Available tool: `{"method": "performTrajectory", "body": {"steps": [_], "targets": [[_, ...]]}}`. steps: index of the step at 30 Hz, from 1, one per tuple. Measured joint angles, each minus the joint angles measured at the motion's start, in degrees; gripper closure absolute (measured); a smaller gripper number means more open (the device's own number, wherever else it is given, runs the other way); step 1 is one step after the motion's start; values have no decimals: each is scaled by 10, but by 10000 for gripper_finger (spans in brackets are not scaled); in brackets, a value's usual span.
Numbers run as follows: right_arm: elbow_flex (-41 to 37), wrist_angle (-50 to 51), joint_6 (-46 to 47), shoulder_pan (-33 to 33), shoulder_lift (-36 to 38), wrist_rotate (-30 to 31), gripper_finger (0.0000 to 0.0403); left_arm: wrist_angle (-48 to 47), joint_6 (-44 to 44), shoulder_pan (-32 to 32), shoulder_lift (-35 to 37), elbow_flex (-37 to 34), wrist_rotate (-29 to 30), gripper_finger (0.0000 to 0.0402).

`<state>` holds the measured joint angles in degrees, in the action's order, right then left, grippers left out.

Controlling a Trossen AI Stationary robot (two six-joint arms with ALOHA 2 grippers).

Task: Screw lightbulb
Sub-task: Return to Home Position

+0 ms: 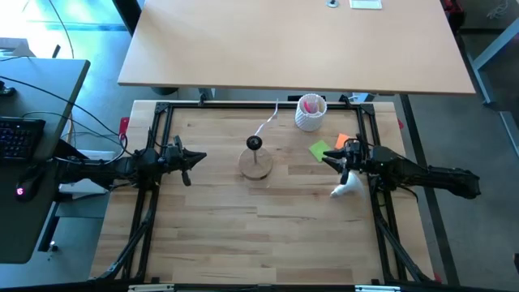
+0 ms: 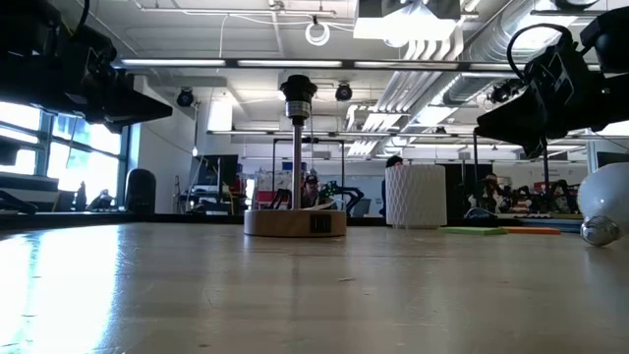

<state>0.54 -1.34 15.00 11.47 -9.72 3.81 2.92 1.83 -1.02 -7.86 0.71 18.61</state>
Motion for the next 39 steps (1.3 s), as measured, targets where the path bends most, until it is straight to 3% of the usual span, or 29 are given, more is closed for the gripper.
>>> {"method": "performTrajectory", "body": {"steps": [8,16,26,39], "targets": [[0,1,0,-10,4,-1,279,0,0,1,3,0,0,401],[0,1,0,-111,92,-6,279,0,0,34,59,0,0,401],[0,-12,0,-225,97,-9,279,31,0,67,77,0,0,401],[0,0,0,-232,94,-9,279,25,0,66,76,0,0,401]]}}
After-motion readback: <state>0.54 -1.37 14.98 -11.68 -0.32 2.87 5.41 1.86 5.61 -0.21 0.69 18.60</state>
